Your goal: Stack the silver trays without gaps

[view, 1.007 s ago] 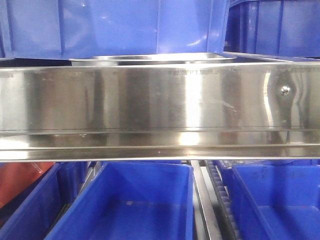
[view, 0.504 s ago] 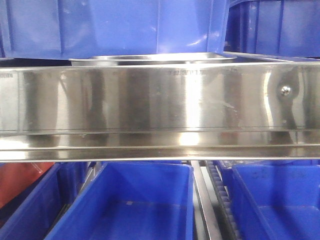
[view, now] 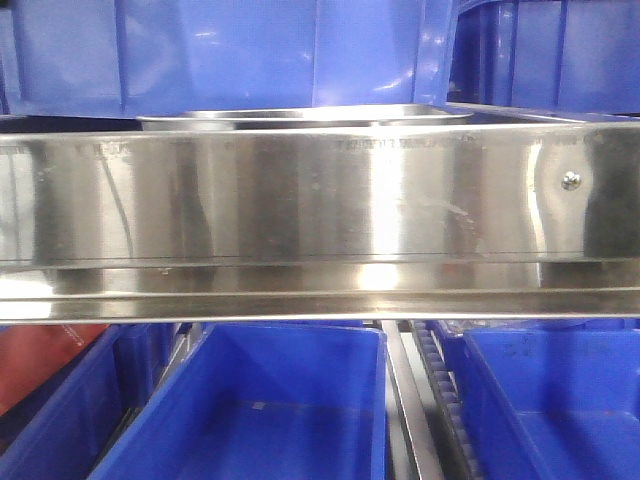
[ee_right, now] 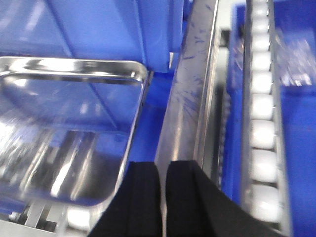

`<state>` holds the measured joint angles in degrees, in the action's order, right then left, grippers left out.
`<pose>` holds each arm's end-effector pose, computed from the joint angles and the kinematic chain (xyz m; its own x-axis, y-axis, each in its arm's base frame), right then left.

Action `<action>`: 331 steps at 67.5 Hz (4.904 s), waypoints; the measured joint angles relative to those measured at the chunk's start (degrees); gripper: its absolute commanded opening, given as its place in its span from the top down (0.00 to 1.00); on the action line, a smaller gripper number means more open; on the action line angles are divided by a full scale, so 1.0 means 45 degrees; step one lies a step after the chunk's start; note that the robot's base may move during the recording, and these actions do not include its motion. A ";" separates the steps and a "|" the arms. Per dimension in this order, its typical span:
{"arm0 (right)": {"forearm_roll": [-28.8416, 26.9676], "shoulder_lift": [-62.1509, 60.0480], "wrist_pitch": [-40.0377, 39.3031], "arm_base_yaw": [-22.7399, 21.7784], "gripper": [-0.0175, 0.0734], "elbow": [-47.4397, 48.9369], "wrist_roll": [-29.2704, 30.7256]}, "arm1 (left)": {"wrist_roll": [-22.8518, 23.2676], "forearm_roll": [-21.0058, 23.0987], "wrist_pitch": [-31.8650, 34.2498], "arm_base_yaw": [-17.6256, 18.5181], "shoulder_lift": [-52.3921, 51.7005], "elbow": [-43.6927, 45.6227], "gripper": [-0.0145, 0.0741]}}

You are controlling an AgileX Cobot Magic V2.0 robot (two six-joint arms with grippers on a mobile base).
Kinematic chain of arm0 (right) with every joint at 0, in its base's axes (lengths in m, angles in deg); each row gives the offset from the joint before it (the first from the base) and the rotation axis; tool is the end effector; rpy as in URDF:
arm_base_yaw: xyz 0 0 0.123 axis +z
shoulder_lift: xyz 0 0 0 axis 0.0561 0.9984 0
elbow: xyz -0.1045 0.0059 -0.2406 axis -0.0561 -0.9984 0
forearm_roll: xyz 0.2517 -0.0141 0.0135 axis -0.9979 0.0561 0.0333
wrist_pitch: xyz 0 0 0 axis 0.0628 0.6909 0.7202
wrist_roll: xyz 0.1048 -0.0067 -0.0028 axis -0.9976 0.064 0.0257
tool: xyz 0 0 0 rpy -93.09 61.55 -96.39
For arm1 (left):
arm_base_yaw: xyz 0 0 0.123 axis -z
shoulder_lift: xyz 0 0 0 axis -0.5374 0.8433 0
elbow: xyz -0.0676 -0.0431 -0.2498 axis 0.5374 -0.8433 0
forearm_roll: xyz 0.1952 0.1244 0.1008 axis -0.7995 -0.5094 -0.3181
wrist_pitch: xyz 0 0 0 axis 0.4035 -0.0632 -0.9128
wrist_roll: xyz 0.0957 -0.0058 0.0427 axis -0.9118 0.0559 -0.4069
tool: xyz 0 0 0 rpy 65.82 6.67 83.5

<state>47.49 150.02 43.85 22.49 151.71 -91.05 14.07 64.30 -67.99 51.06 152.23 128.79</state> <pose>0.2821 0.0968 0.3324 -0.7106 0.0352 -0.7027 -0.1332 0.9740 0.1834 0.2769 -0.0821 0.3166 -0.6264 0.0127 -0.7794 0.1288 0.9878 -0.0874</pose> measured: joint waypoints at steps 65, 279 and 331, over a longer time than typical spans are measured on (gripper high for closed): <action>0.0988 0.5398 0.4170 0.1373 0.80 0.4794 -0.2117 | 0.2630 -0.0163 -0.5226 0.1758 0.5677 0.6259 0.85; 0.0161 0.6813 0.2733 0.0910 0.63 0.4794 -0.2148 | 0.2781 0.0013 -0.4574 0.1702 0.7485 0.6332 0.54; 0.0109 0.6821 0.2733 0.0910 0.68 0.4794 -0.2148 | 0.2781 0.0013 -0.4601 0.1702 0.7485 0.6332 0.60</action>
<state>47.98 180.71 56.14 26.58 173.28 -100.72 26.59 64.36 -88.69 58.72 185.91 157.28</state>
